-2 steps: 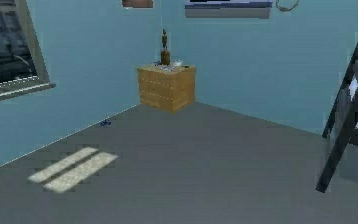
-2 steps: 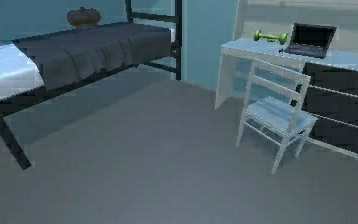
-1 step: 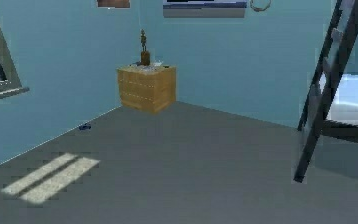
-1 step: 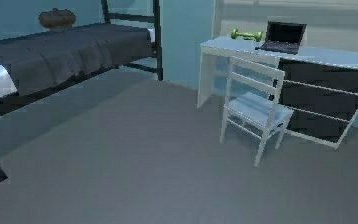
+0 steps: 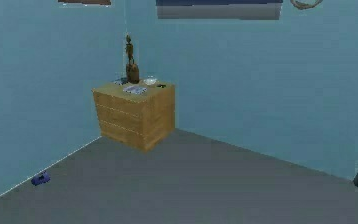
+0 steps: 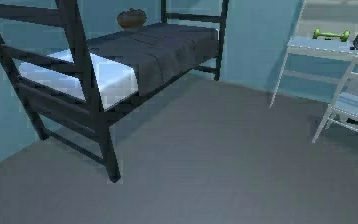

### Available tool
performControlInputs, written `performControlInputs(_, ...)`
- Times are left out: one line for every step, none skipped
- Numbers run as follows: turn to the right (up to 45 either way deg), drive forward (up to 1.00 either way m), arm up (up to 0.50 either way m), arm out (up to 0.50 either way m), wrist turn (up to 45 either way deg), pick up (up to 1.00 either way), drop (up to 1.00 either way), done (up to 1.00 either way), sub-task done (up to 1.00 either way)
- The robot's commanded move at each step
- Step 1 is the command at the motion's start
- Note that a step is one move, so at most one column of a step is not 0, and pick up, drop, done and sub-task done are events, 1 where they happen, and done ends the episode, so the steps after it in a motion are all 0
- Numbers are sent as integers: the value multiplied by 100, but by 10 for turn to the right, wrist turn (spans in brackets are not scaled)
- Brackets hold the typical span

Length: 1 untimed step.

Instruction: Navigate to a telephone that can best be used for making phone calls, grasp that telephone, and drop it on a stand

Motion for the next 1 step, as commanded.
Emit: performControlInputs(30,0,0,0,0,0,0,0,0)
